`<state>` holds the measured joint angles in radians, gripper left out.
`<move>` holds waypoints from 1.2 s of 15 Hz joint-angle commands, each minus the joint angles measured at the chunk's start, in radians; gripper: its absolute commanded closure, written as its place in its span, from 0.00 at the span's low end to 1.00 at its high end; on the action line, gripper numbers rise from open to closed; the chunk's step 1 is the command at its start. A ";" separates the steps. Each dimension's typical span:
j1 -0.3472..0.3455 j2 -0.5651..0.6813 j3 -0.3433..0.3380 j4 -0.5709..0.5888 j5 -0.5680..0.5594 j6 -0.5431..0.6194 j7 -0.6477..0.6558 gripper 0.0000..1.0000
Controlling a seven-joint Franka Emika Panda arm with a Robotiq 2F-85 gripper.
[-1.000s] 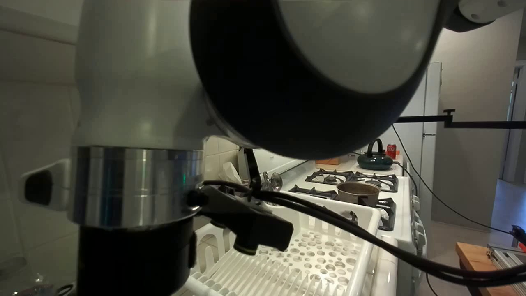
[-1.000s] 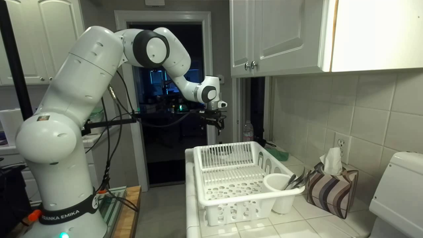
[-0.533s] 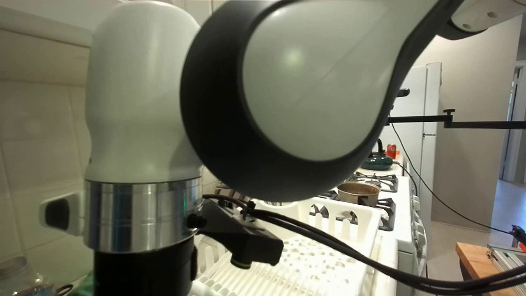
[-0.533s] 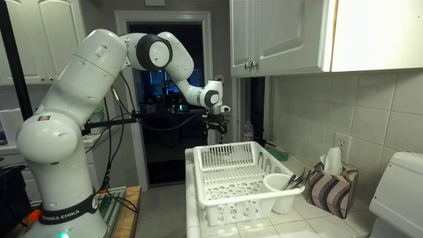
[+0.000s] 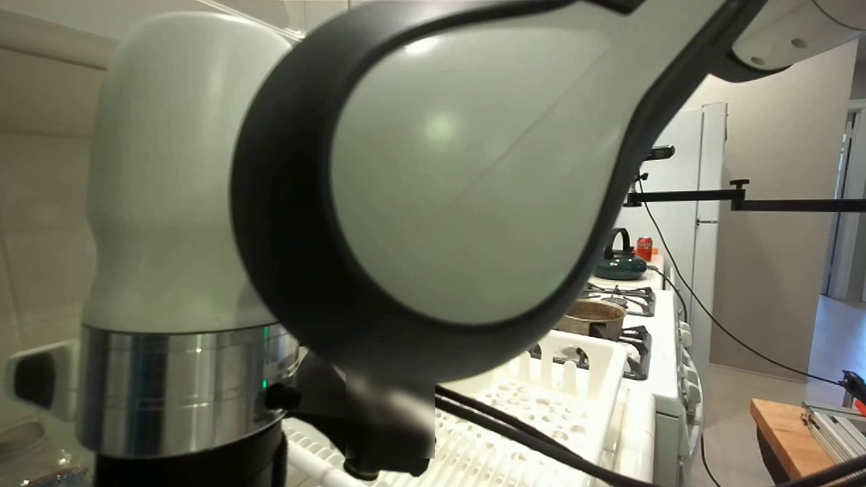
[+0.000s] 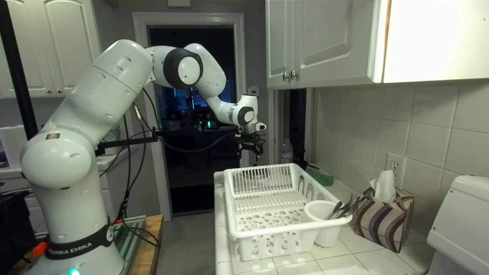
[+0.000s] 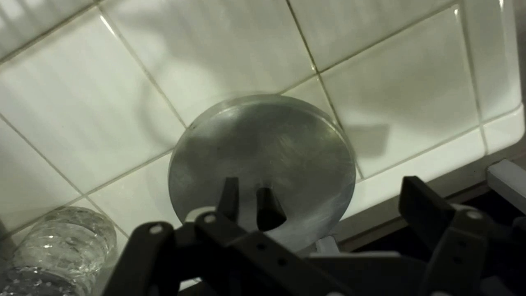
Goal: Put the lid on the pot
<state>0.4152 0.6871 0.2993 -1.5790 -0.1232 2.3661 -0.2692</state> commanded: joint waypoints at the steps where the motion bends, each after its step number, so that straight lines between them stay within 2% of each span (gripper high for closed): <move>1: 0.028 0.051 -0.015 0.072 -0.033 0.007 0.012 0.00; 2: 0.035 0.059 -0.021 0.083 -0.039 0.004 0.018 0.00; 3: 0.009 0.024 -0.001 0.035 -0.010 -0.002 0.002 0.00; 9: 0.009 0.028 -0.001 0.039 -0.010 -0.002 0.002 0.00; 18: 0.022 0.104 -0.009 0.096 -0.015 0.006 0.007 0.00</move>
<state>0.4263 0.7518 0.2888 -1.5313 -0.1289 2.3677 -0.2670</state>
